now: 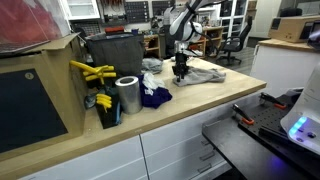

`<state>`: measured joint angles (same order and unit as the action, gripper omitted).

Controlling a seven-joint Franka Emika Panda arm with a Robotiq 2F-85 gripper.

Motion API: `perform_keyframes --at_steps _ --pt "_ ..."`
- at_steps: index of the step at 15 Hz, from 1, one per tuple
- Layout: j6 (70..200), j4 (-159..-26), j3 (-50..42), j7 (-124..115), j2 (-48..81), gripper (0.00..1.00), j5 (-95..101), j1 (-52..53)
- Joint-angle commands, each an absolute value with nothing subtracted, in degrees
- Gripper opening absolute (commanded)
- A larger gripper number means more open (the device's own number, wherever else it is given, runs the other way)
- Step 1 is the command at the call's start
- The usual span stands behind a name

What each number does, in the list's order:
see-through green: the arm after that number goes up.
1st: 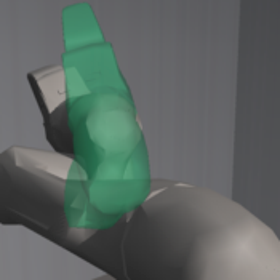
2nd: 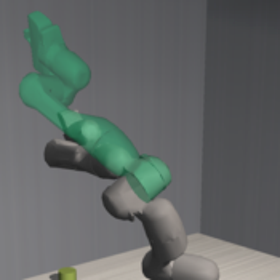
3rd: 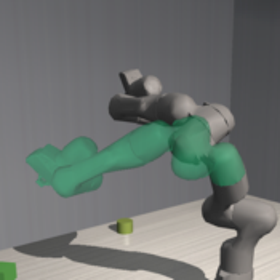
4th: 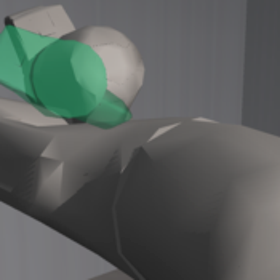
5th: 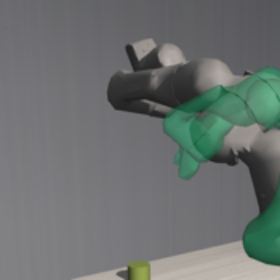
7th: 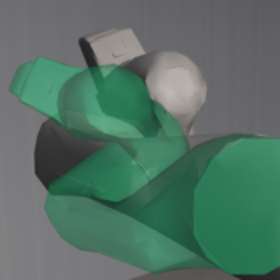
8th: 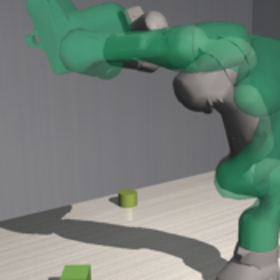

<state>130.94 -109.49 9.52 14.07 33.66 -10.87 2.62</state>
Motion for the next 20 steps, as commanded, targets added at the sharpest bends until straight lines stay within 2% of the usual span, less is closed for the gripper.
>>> perform_keyframes --at_steps 1,2,3,20 --pt "131.42 -108.98 10.14 13.42 34.06 0.07 -11.92 2.08" --pt "131.4 -109.16 10.23 13.47 33.94 0.01 -11.94 2.09" --pt "131.38 -109.38 10.41 13.64 33.65 0.0 -12.02 2.11" --pt "130.23 -106.75 15.5 7.44 31.47 0.01 -18.28 5.37"
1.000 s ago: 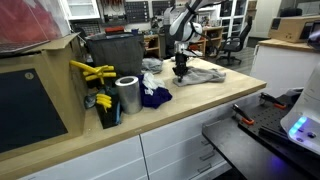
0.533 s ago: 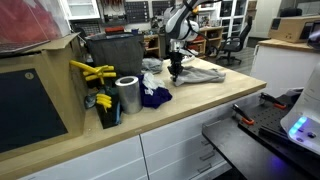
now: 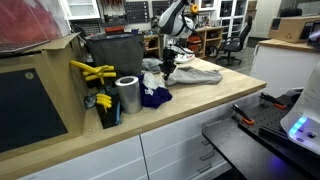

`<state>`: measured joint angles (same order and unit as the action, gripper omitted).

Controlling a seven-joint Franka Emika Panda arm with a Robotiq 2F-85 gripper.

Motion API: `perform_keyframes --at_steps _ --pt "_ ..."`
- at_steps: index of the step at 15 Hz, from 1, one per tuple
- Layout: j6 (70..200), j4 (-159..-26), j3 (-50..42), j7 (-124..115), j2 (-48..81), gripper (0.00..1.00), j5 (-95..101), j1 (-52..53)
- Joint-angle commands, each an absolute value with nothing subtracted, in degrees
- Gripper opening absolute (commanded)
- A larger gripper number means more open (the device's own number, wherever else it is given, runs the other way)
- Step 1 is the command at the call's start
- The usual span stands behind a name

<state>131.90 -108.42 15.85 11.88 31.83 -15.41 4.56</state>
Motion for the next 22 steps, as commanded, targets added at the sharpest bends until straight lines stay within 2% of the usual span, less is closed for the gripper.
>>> perform_keyframes --at_steps 1,9,10,13,20,21,22 --pt "130.24 -106.29 15.35 5.86 31.58 0.01 -19.2 5.55" --pt "129.66 -104.0 14.7 -0.5 30.76 0.01 -24.21 5.08" --pt "129.4 -103.79 14.76 -0.06 30.55 0.27 -24.68 4.83" --pt "128.51 -103.81 14.6 1.52 29.47 0.45 -24.38 4.29" --pt "128.23 -105.41 11.2 4.24 25.11 0.98 -20.34 3.2" --pt "128.67 -105.76 10.09 4.31 24.75 0.99 -19.07 3.03" --pt "129.05 -106.07 8.98 4.16 24.47 0.8 -17.58 2.98"
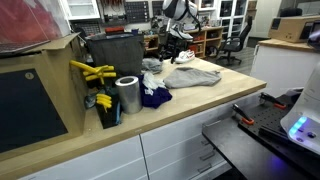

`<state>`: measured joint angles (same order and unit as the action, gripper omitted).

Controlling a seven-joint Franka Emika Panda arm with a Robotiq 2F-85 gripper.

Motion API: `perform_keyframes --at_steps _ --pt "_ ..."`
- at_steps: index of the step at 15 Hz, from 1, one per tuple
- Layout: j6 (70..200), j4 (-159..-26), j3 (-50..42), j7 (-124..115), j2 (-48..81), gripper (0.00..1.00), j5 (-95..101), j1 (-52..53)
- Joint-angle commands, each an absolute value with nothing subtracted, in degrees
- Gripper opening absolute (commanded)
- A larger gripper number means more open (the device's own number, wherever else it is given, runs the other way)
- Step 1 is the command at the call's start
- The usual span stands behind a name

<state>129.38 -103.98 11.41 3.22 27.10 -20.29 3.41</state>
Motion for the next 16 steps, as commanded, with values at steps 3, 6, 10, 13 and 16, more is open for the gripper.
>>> perform_keyframes --at_steps 3,6,10,13,16 --pt "131.13 -107.91 5.18 3.17 24.35 0.58 -12.43 2.57" --pt "133.91 -109.88 2.2 1.42 24.58 0.34 -9.03 2.0" --pt "138.57 -111.23 -0.14 -0.35 25.48 0.06 -7.04 1.15" --pt "141.63 -111.91 -1.59 -3.24 26.24 0.0 -5.42 1.44" --pt "144.3 -111.94 -3.08 -6.15 27.96 0.0 -2.87 1.96"
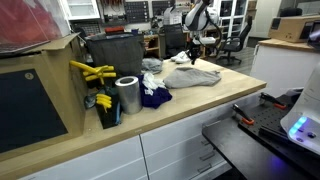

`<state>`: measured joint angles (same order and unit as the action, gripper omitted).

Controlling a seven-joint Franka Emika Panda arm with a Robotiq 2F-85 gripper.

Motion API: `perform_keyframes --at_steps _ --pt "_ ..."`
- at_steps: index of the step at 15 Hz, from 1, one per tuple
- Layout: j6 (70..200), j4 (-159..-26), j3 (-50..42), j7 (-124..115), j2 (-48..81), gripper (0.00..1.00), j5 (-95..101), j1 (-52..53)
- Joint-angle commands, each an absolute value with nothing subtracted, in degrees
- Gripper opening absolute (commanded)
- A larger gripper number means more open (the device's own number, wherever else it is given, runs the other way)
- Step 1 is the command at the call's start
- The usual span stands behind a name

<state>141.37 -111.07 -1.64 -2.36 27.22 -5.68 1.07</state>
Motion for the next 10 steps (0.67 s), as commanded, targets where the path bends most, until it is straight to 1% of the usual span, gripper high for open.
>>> perform_keyframes --at_steps 1,10 --pt "144.64 -111.69 -3.44 -6.99 28.64 0.0 -2.17 2.01" --pt "146.73 -108.57 -5.88 -12.0 34.64 0.0 -0.87 1.99"
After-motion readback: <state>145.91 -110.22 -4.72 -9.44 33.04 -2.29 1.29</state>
